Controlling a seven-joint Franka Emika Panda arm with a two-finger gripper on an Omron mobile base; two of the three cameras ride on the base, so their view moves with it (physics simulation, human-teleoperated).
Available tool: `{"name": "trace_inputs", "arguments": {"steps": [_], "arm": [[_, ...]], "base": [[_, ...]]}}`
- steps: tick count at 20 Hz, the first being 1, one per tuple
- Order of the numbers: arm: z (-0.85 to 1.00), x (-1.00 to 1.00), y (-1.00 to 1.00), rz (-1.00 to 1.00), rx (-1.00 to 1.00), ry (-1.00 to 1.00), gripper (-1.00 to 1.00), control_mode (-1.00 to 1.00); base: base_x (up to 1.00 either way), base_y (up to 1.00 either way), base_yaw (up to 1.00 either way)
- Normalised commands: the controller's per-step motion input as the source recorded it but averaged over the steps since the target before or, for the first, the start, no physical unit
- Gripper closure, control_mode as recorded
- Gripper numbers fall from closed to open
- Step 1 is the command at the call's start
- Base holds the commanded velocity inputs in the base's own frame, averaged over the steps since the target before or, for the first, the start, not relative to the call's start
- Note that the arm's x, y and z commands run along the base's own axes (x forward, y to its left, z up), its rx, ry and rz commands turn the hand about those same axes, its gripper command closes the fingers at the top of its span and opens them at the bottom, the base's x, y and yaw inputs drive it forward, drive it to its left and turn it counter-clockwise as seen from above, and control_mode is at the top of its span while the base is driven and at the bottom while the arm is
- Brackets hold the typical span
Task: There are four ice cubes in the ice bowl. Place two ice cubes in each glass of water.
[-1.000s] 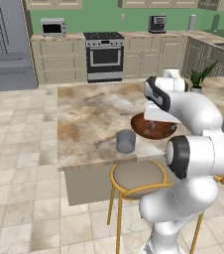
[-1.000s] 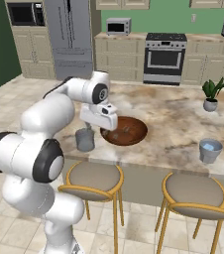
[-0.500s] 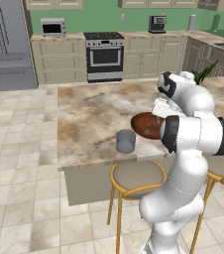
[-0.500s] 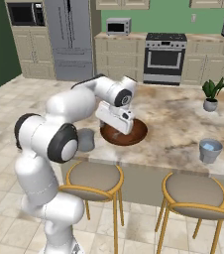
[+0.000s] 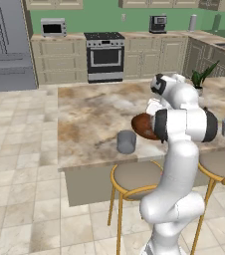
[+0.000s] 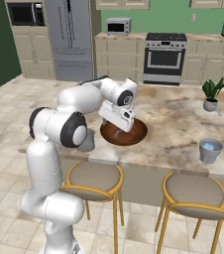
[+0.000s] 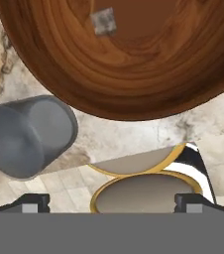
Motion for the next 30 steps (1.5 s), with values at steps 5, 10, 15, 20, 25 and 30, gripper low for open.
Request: {"name": "trace_inputs", "arguments": {"steps": [5,10,15,20,25,30], "arm": [[-0.44,0.41,0.0,0.0,0.0,0.0,-1.0,-1.0],[-0.32,0.57,0.0,0.03,0.0,0.0,-1.0,-1.0],[-0.24,0.53,0.0,0.11,0.0,0.0,-1.0,-1.0],[-0.19,0.06,0.0,0.07,0.0,0.0,-1.0,-1.0],[-0.23,0.01,0.0,0.02,0.0,0.0,-1.0,-1.0],[-0.22,0.03,0.0,0.0,0.0,0.0,-1.0,-1.0]], "base": [[0.0,0.0,0.0],[0.0,0.0,0.0],[0.0,0.0,0.0],[0.0,0.0,0.0],[0.0,0.0,0.0],[0.0,0.0,0.0]]}}
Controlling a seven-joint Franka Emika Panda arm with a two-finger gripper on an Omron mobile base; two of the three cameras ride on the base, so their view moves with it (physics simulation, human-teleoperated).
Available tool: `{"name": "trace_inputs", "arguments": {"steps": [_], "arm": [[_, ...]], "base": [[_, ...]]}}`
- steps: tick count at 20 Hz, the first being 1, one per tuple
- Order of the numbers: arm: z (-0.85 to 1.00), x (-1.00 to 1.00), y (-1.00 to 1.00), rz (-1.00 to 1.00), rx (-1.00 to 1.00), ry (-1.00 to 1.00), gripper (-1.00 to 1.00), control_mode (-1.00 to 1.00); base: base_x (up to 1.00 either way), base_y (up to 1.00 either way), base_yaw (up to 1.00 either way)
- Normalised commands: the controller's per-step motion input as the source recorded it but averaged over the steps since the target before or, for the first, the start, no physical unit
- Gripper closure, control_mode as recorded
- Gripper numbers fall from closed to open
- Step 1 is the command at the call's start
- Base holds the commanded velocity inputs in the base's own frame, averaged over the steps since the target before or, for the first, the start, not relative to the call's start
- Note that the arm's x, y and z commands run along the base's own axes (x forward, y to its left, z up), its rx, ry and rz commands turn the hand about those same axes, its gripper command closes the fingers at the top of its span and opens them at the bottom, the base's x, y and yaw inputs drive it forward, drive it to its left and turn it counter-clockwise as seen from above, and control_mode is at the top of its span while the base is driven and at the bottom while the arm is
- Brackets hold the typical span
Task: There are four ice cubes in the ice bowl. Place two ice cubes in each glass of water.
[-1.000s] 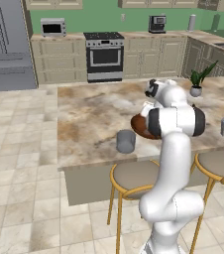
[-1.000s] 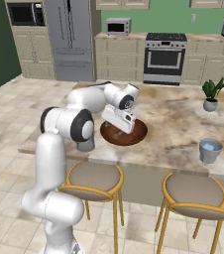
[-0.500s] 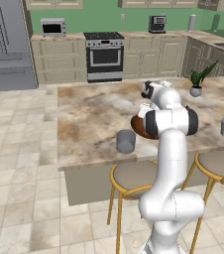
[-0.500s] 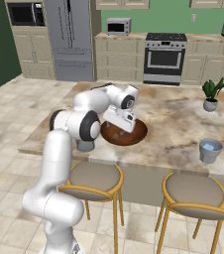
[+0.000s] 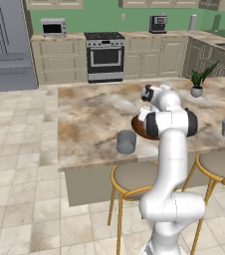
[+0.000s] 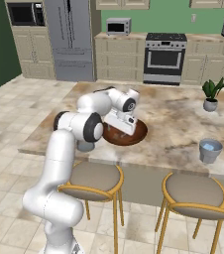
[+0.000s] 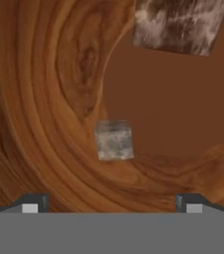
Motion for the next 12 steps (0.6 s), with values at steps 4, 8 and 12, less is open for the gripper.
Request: {"name": "trace_inputs", "arguments": {"steps": [4,8,12], "arm": [[-0.16,0.06,0.0,0.0,0.0,0.0,-1.0,-1.0],[-0.1,0.18,0.0,0.0,-0.02,0.0,-1.0,-1.0],[-0.16,0.19,0.03,0.0,-0.03,0.0,-1.0,-1.0]], "base": [[0.0,0.0,0.0],[0.0,0.0,0.0],[0.0,0.0,0.0]]}}
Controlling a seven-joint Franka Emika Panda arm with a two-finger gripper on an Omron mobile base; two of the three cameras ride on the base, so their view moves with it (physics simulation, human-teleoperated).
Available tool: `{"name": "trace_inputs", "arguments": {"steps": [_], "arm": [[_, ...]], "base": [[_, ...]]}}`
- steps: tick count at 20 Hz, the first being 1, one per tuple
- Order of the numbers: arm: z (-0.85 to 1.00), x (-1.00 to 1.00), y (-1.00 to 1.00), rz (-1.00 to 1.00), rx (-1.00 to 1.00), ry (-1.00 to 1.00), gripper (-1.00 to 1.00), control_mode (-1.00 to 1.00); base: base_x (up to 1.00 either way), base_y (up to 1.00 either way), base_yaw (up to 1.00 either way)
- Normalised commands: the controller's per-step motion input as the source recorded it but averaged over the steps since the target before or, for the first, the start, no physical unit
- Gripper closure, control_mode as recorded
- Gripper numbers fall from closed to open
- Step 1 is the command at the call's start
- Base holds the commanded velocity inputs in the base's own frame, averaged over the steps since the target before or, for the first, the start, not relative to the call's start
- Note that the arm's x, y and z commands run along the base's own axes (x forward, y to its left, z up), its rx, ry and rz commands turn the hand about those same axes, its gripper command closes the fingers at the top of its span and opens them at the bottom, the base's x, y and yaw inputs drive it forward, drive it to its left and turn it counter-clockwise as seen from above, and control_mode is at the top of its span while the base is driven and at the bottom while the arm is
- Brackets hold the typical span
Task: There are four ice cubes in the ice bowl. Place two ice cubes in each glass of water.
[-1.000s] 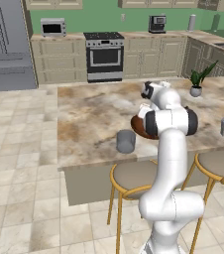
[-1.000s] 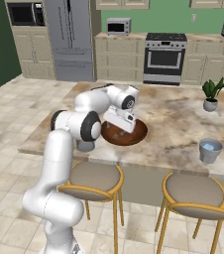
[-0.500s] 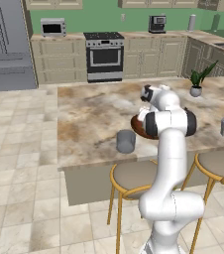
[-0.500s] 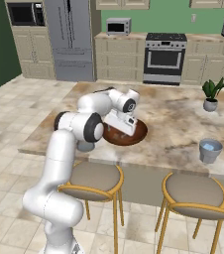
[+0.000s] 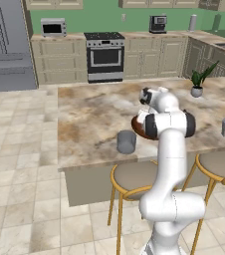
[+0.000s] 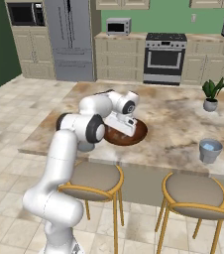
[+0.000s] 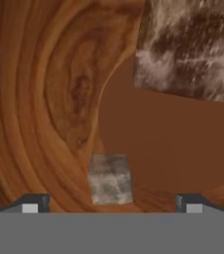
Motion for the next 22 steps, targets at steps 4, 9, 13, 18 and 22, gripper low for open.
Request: {"name": "trace_inputs", "arguments": {"steps": [4,9,13,18,22], "arm": [[-0.19,0.29,0.08,0.0,-0.06,0.0,-1.0,-1.0],[-0.23,0.3,0.0,0.0,-0.03,0.0,-1.0,-1.0],[-0.21,0.3,0.0,0.0,0.0,0.0,-1.0,-1.0],[-0.27,0.03,-0.05,0.0,0.0,0.0,-1.0,-1.0],[-0.25,-0.04,-0.07,0.0,0.0,0.0,-1.0,-1.0]], "base": [[0.0,0.0,0.0],[0.0,0.0,0.0],[0.0,0.0,0.0],[0.0,0.0,0.0],[0.0,0.0,0.0]]}}
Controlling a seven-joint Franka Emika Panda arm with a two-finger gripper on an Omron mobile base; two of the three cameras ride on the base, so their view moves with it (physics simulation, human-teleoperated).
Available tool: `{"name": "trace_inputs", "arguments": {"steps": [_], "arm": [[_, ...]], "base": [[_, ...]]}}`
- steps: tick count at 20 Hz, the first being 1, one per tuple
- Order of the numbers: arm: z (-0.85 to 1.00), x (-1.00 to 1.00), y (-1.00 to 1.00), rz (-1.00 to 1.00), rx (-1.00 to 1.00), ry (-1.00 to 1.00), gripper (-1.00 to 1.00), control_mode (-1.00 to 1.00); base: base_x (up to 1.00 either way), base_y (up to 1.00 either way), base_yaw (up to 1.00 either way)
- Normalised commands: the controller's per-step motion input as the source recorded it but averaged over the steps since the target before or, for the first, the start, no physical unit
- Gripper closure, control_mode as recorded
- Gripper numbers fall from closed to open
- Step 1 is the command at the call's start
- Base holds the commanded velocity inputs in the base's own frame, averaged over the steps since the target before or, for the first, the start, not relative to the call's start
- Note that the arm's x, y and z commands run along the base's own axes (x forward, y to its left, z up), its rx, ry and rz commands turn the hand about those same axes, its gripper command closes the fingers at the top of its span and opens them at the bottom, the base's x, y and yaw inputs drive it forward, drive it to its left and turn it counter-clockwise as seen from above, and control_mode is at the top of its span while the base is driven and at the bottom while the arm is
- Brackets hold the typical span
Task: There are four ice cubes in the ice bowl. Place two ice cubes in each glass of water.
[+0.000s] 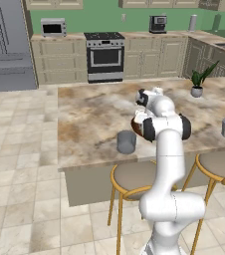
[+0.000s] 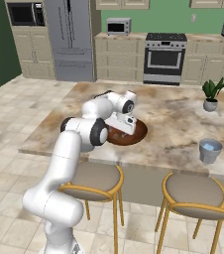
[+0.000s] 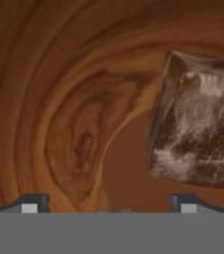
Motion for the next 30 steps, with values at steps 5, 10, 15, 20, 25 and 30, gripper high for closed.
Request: {"name": "trace_inputs", "arguments": {"steps": [5,10,15,20,25,30], "arm": [[-0.04,-0.19,0.0,-0.01,-0.02,0.0,-1.0,-1.0],[0.0,-0.27,0.0,-0.04,-0.03,-0.02,-1.0,-1.0],[-0.1,-0.02,0.0,-0.04,-0.02,-0.01,-1.0,-1.0],[-0.36,0.0,0.12,-0.02,-0.02,-0.02,-1.0,-1.0],[-0.26,0.0,0.03,-0.03,0.0,-0.01,-1.0,-1.0],[-0.24,-0.08,0.0,-0.09,-0.01,0.0,1.0,-1.0]], "base": [[0.0,0.0,0.0],[0.0,0.0,0.0],[0.0,0.0,0.0],[0.0,0.0,0.0],[0.0,0.0,0.0],[0.0,0.0,0.0]]}}
